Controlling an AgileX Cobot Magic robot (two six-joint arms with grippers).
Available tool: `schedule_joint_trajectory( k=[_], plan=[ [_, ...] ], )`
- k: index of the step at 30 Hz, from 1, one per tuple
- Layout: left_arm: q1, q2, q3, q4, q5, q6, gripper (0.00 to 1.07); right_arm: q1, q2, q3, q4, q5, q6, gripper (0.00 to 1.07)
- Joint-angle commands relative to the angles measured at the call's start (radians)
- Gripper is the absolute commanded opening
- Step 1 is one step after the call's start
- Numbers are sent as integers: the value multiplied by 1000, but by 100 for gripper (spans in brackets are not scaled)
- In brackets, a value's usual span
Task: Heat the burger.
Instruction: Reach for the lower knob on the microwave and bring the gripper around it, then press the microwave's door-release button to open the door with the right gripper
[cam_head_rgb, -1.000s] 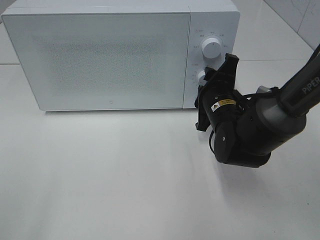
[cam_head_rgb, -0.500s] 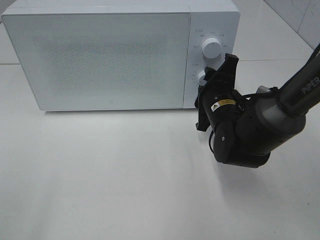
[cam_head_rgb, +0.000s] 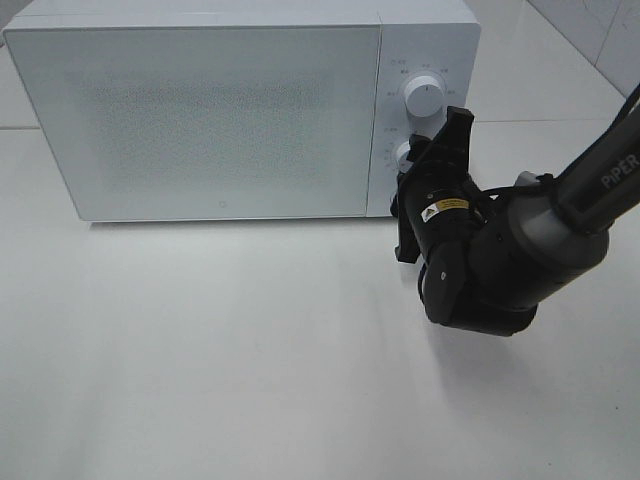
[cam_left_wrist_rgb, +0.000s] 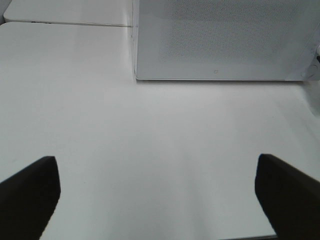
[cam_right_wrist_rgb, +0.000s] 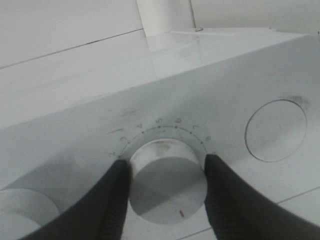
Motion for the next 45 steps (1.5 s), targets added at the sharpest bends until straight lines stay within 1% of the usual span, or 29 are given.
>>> schedule_joint_trajectory(
  k=[1,2,3,4,5,6,7,8,9,12,16,18,21,22,24,25,26,28,29,31,34,36,38,39,40,42,43,44,45],
  plan=[
    [-1,-19,1,-5,-3,3,98,-13,-7,-32,5,-208,-48,45],
    [-1,-19,1,-5,-3,3,98,-13,-7,-32,8,-208,-56,48],
    [-1,-19,1,-5,-3,3,98,-13,-7,-32,8,-208,-56,48],
    [-1,-19,1,-5,-3,3,98,-13,-7,-32,11,-208,-78,54],
    [-1,-19,1,-5,-3,3,98,-13,-7,-32,11,-208,-78,54],
    [-1,-19,1,-5,-3,3,98,-13,-7,-32,13,-208,-94,58],
    [-1,-19,1,-5,-3,3,98,-13,-7,-32,12,-208,-98,61],
    [-1,-19,1,-5,-3,3,98,-13,-7,-32,12,-208,-98,61],
    [-1,-19,1,-5,-3,3,98,-13,-7,-32,12,-208,-101,65],
    [-1,-19,1,-5,-3,3,98,-13,-7,-32,12,-208,-116,68],
    [-1,-19,1,-5,-3,3,98,-13,-12,-30,5,-205,-126,68],
    [-1,-19,1,-5,-3,3,98,-13,-36,0,-18,-203,-135,68],
    [-1,-19,1,-5,-3,3,98,-13,-44,14,-23,-203,-143,68],
    [-1,-19,1,-5,-3,3,98,-13,-62,42,-43,-201,-151,68],
    [-1,-19,1,-4,-3,3,98,-13,-69,55,-52,-200,-151,68],
    [-1,-19,1,-4,-3,3,98,-13,-87,87,-72,-201,-155,68],
    [-1,-19,1,-4,-3,3,98,-13,-87,87,-72,-201,-155,68],
    [-1,-19,1,-4,-3,3,98,-13,-122,148,-92,-200,-175,68],
    [-1,-19,1,-4,-3,3,98,-13,-122,148,-92,-200,-175,68],
    [-1,-19,1,-4,-3,3,98,-13,-150,198,-101,-178,-177,68],
    [-1,-19,1,-4,-3,3,98,-13,-160,214,-104,-160,-178,68],
    [-1,-19,1,-4,-3,3,98,-13,-225,282,-110,-64,-249,68],
    [-1,-19,1,-4,-3,3,98,-13,-244,294,-110,-37,-280,68],
    [-1,-19,1,-4,-3,3,98,-13,-291,318,-110,39,-379,68],
    [-1,-19,1,-4,-3,3,98,-13,-291,318,-110,39,-379,68],
    [-1,-19,1,-4,-3,3,98,-13,-356,337,-107,157,-546,68],
    [-1,-19,1,-4,-3,3,98,-13,-356,337,-107,157,-546,68],
    [-1,-19,1,-4,-3,3,98,-13,-402,340,-107,245,-674,68],
    [-1,-19,1,-4,-3,3,98,-13,-402,340,-107,245,-674,68]
  ],
)
